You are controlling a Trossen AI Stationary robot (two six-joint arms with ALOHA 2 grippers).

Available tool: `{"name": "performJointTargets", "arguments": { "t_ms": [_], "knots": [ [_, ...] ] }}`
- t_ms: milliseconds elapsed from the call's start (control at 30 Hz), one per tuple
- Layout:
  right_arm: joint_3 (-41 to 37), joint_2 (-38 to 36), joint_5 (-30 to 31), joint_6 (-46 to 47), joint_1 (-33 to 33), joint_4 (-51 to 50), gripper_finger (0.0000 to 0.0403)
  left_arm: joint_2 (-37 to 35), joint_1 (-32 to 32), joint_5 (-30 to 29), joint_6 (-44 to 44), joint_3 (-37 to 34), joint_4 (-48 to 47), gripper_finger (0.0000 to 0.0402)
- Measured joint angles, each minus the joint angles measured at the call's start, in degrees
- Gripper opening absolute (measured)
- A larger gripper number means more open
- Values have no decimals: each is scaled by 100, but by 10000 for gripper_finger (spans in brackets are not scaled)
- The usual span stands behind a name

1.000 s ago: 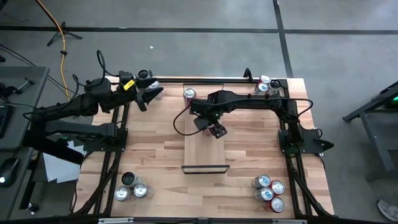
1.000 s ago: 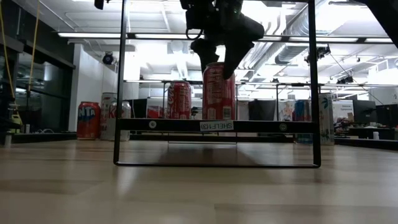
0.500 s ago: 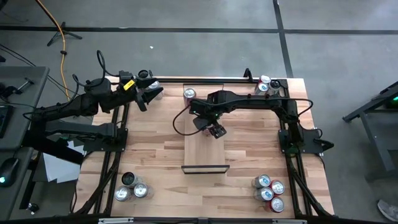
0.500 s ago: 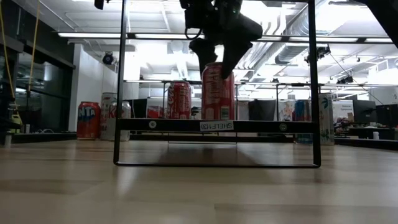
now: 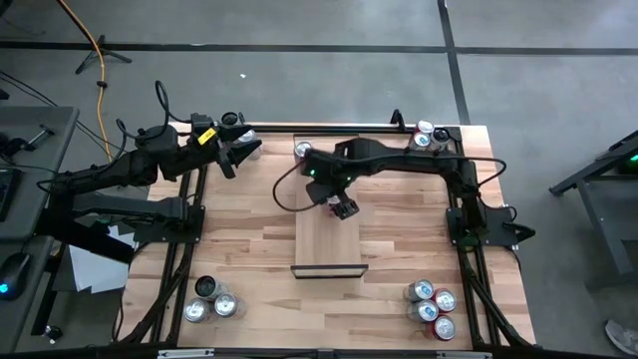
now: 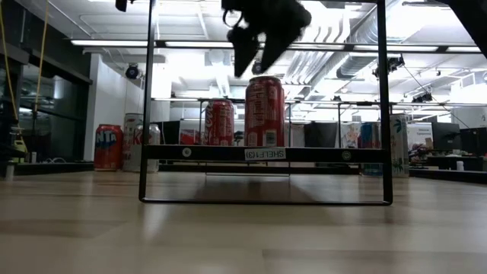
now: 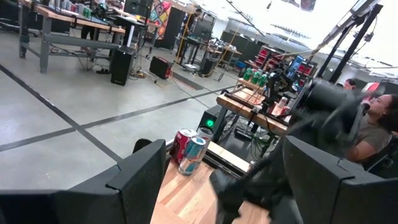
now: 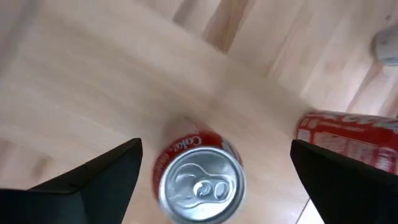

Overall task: Place canned beverage on shelf
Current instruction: Put the red soda can on the shelf aligned with the other red soda can

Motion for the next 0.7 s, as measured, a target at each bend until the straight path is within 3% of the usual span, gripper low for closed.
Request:
{"name": "performJointTargets", "arguments": {
  "t_ms": [100,300,467,700],
  "knots": [
    [462,-10,-358,929,-92,-255,394,0,2,0,0,0,0,270],
    [831,-16,-830,3972,-361,-902,394,0,1,0,0,0,0,270],
    [607,-14,-101,6359,-343,-997,394,0,1,0,0,0,-1,270],
    [124,-12,469,7642,-193,-467,394,0,0,0,0,0,0,270]
  ]
}}
